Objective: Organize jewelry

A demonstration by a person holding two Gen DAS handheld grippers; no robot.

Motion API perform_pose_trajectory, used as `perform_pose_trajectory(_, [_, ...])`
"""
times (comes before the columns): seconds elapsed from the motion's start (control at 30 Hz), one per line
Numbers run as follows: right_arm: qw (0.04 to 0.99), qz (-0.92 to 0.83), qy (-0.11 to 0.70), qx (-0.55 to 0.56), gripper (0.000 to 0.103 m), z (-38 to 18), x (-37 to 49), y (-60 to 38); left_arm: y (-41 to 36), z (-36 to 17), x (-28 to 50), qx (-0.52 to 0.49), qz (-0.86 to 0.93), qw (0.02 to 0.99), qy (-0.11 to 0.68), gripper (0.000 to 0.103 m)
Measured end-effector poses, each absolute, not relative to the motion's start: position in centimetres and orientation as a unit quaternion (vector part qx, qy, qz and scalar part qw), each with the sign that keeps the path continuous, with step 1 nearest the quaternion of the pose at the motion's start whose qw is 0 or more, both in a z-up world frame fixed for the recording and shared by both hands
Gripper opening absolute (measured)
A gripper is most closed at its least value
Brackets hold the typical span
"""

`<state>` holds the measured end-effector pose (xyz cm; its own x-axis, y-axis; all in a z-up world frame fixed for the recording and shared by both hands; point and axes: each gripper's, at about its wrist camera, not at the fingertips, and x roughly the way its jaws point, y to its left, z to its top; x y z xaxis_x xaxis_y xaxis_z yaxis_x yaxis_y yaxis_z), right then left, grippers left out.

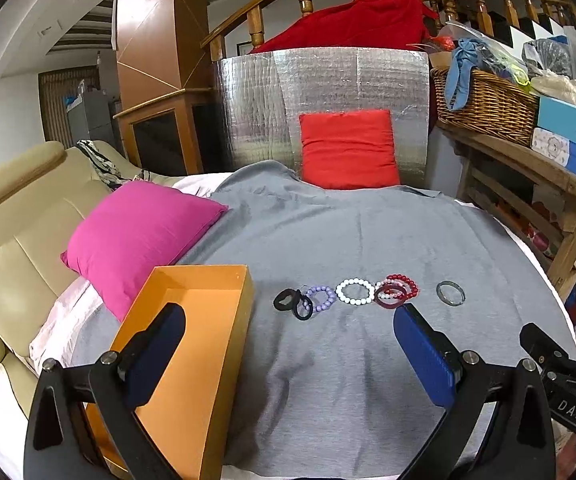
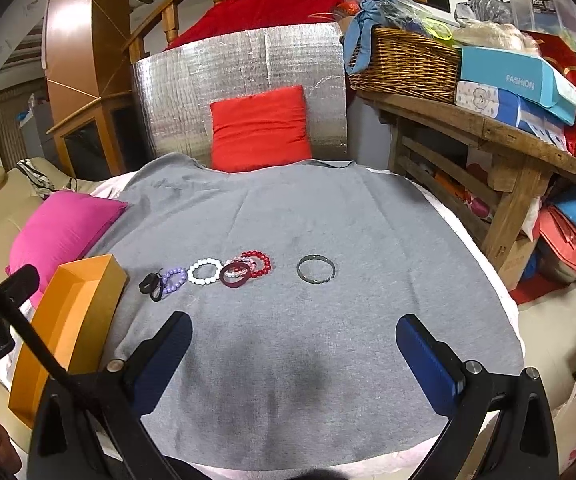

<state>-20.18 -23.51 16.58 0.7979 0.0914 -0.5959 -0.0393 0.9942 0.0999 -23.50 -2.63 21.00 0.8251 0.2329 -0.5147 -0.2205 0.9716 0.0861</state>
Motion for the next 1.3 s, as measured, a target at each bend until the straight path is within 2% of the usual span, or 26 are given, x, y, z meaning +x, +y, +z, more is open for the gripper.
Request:
perform_pose_trajectory(0.27, [0.947, 0.035, 0.315, 0.046, 0.103, 16.6, -19.0, -23.8, -1.8, 20.4, -22.5, 0.002, 0.117, 0.954, 0.277, 0.103])
perform_pose_trajectory(0.4, [0.946, 0.035, 0.319, 0.045, 0.103, 14.8, -16.5, -24.6, -0.5, 18.7, -20.5, -0.013, 0.112, 0.945, 0.308, 0.103])
perform_pose_trajectory(0.73, [0.901, 0.013, 0.430, 0.060, 0.102, 6.3, -2.1, -26.2, 4.0, 12.0, -14.4, -0.082, 0.087, 0.901, 0.417, 0.103])
perform_pose_trajectory(1.0, [0.880, -0.006, 0.472, 0.054, 0.095, 2.8, 4.2, -25.9, 2.5, 9.0, -7.5, -0.060, 0.079, 0.886, 0.453, 0.103])
perform_pose_trajectory(1.13, [0.870, -0.011, 0.490, 0.055, 0.081, 1.7, 5.6, -26.4, 1.8, 7.7, -4.3, -0.044, 0.080, 0.880, 0.466, 0.103])
perform_pose_trajectory(1.17, [0.864, -0.009, 0.500, 0.061, 0.078, 1.2, 5.9, -26.6, 1.7, 7.2, -3.4, -0.042, 0.083, 0.878, 0.470, 0.100])
perform_pose_trajectory(1.2, [0.863, -0.012, 0.501, 0.058, 0.077, 1.0, 6.1, -26.6, 1.7, 6.7, -2.7, -0.041, 0.087, 0.874, 0.476, 0.089])
perform_pose_trajectory(1.23, [0.867, -0.013, 0.495, 0.050, 0.074, 1.0, 6.3, -26.4, 1.8, 6.2, -2.1, -0.042, 0.087, 0.871, 0.482, 0.085])
perform_pose_trajectory(1.3, [0.871, -0.012, 0.490, 0.041, 0.065, 1.0, 6.5, -26.3, 2.2, 5.0, -1.1, -0.055, 0.079, 0.861, 0.499, 0.068])
